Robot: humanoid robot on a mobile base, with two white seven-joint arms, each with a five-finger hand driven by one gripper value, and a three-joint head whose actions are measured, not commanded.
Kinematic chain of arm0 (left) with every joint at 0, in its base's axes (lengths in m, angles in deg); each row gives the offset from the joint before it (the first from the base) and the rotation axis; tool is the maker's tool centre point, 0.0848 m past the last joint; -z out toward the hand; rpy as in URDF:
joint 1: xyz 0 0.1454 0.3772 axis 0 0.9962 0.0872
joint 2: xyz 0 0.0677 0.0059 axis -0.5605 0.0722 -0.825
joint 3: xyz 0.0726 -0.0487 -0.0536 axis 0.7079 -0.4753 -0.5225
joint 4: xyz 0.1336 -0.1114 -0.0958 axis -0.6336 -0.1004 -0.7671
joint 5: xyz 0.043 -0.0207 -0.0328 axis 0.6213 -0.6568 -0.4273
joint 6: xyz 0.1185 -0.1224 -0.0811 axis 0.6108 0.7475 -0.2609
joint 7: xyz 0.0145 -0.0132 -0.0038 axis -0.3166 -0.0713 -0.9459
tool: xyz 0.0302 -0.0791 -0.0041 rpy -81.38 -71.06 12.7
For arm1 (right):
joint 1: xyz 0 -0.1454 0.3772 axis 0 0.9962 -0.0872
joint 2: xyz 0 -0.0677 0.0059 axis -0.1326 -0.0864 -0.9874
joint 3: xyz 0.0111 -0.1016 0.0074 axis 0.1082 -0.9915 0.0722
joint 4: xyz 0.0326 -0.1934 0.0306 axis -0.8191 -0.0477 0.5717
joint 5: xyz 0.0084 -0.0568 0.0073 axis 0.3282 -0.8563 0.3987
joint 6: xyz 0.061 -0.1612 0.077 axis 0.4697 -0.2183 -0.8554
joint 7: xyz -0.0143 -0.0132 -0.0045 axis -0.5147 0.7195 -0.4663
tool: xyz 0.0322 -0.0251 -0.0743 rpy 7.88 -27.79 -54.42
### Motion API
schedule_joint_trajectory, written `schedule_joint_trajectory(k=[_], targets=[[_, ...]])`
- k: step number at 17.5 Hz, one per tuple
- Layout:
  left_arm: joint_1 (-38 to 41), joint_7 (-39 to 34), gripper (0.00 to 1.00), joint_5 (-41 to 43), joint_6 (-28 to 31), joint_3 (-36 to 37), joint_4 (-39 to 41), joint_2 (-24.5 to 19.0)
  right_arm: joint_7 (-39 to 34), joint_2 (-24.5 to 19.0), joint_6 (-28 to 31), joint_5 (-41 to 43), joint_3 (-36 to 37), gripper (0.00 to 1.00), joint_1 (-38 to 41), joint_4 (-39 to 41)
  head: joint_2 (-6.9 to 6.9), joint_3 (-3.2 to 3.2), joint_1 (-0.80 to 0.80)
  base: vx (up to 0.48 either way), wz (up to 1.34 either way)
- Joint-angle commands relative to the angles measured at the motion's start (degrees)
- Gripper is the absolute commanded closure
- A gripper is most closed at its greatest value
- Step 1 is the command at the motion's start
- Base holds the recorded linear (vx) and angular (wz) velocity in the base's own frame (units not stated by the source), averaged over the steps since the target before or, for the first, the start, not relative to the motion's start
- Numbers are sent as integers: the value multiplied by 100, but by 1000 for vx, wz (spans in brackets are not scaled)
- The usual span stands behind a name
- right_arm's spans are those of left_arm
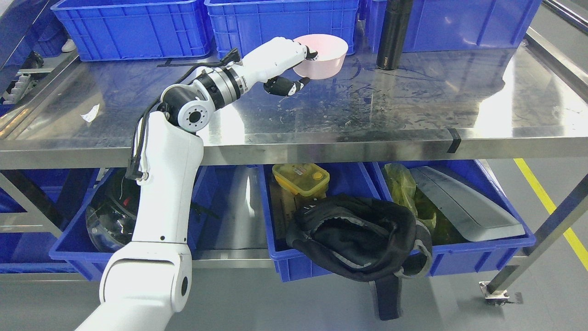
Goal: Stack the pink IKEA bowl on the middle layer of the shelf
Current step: 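Lift the pink bowl up off the shelf with the left hand, then hold the pink bowl raised in the left hand while driving to the other shelf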
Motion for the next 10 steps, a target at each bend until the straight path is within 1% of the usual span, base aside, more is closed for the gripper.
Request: schedule_joint_trajectory(k=[1, 4, 7, 10], targets=[[872, 32, 96, -805, -322, -855, 1491, -68, 5, 100, 2, 2, 0, 0, 88, 100, 0, 0, 0, 0, 0], [1207, 59, 97, -911, -322, -863, 1535, -68, 5, 100, 2, 2, 0, 0, 88, 100, 0, 0, 0, 0, 0], [1252, 59, 96, -1096, -322, -872, 1588, -68, 5, 100, 2, 2, 0, 0, 88, 100, 0, 0, 0, 0, 5], [1392, 59, 96, -1105, -322, -863, 1597, -68, 5, 100, 2, 2, 0, 0, 88, 100, 0, 0, 0, -2, 66]])
